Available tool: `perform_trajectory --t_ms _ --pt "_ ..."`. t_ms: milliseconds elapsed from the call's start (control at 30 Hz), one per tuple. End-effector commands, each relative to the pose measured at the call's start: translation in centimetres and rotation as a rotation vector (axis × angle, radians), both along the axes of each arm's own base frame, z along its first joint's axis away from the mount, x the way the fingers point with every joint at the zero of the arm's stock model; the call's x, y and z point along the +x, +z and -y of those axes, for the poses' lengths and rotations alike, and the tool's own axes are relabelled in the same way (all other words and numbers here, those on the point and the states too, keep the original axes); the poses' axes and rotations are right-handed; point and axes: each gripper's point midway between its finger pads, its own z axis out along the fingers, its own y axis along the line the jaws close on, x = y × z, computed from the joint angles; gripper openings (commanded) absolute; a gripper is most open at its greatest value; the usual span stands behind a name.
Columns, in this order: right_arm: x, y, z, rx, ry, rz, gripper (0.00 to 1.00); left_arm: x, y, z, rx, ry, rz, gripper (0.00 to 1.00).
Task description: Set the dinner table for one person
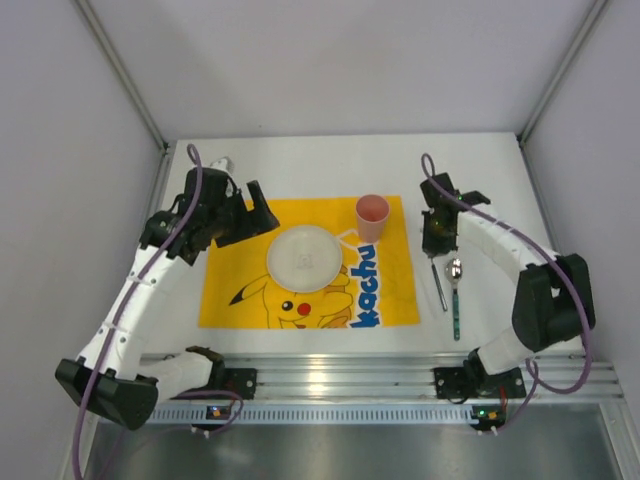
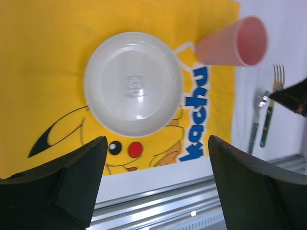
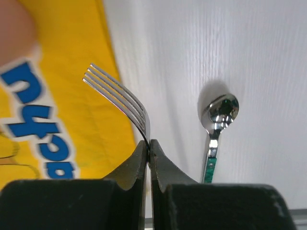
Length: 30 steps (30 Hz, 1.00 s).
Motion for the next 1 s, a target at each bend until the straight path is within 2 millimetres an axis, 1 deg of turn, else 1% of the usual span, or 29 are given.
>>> perform_trajectory --t_ms 0,33,67,100,133,167,200,233,267,300,333,367,400,467,500,567,600,667,700,833,867,933,967 --pt "2.6 11.2 -1.4 0.139 -0.004 0.246 0.00 0.6 4.7 6.6 -0.261 -0.272 0.167 0.91" --pt "2.4 12.6 -2.0 0.177 0.000 0.257 0.00 0.7 5.0 7.6 -0.292 -0.305 0.181 0.91" --pt "2.5 15.5 -3.3 0.264 0.029 0.313 0.00 1.0 6.1 8.7 -0.322 -0.340 0.222 0.91" --pt "2.4 16.8 -4.1 0.314 0.044 0.332 0.00 0.8 6.4 10.4 -0.339 -0.391 0.222 0.92" --pt "2.2 18.0 -5.0 0.370 0.048 0.349 0.00 0.9 6.9 11.3 -0.343 -0.417 0.237 0.92" --pt "1.8 19.9 -6.3 0.456 0.079 0.368 0.00 1.0 7.1 12.2 -0.339 -0.439 0.244 0.92" --pt "1.7 20.7 -7.0 0.506 0.087 0.376 0.00 1.0 7.6 14.2 -0.331 -0.489 0.258 0.92" --pt "1.5 21.5 -7.8 0.567 0.070 0.373 0.00 1.3 7.7 15.0 -0.308 -0.492 0.268 0.92" --pt "0.8 22.0 -9.1 0.647 0.098 0.344 0.00 1.3 7.9 16.0 -0.296 -0.512 0.277 0.92" --pt "0.9 22.6 -9.8 0.692 0.103 0.348 0.00 1.0 8.1 18.3 -0.275 -0.568 0.288 0.92" --pt "0.8 22.9 -10.4 0.731 0.103 0.340 0.00 0.9 7.7 19.2 -0.245 -0.579 0.281 0.92" --pt "0.2 23.0 -11.3 0.796 0.096 0.299 0.00 1.5 7.4 19.8 -0.197 -0.559 0.293 0.91" --pt "0.4 23.5 -11.7 0.828 0.096 0.308 0.00 1.0 7.4 22.0 -0.172 -0.602 0.304 0.91" --pt "0.0 23.9 -12.4 0.889 0.089 0.283 0.00 1.6 7.0 23.0 -0.106 -0.567 0.325 0.90" --pt "0.0 24.1 -12.6 0.901 0.088 0.280 0.00 0.9 7.1 24.8 -0.096 -0.605 0.338 0.89" --pt "-0.2 24.4 -12.8 0.920 0.087 0.270 0.00 1.3 6.8 26.0 -0.064 -0.597 0.364 0.89" --pt "-0.3 24.5 -12.8 0.926 0.088 0.269 0.00 0.8 6.9 26.8 -0.059 -0.623 0.377 0.89" --pt "-0.5 24.8 -12.9 0.939 0.089 0.265 0.00 0.5 6.4 27.3 -0.043 -0.642 0.368 0.88" --pt "-0.5 24.8 -12.8 0.945 0.087 0.262 0.00 0.2 5.8 27.7 -0.034 -0.655 0.358 0.88" --pt "-0.4 24.7 -12.7 0.957 0.067 0.255 0.00 -0.5 4.7 28.0 -0.039 -0.670 0.336 0.83" --pt "-0.5 24.7 -12.7 0.961 0.064 0.253 0.00 -0.6 4.4 28.0 -0.037 -0.671 0.330 0.76" --pt "-0.3 24.7 -12.6 0.964 0.060 0.254 0.00 -0.6 4.0 27.9 -0.029 -0.661 0.323 0.68" --pt "-0.3 24.7 -12.6 0.964 0.060 0.252 0.00 -0.5 3.8 27.9 -0.023 -0.658 0.320 0.62"
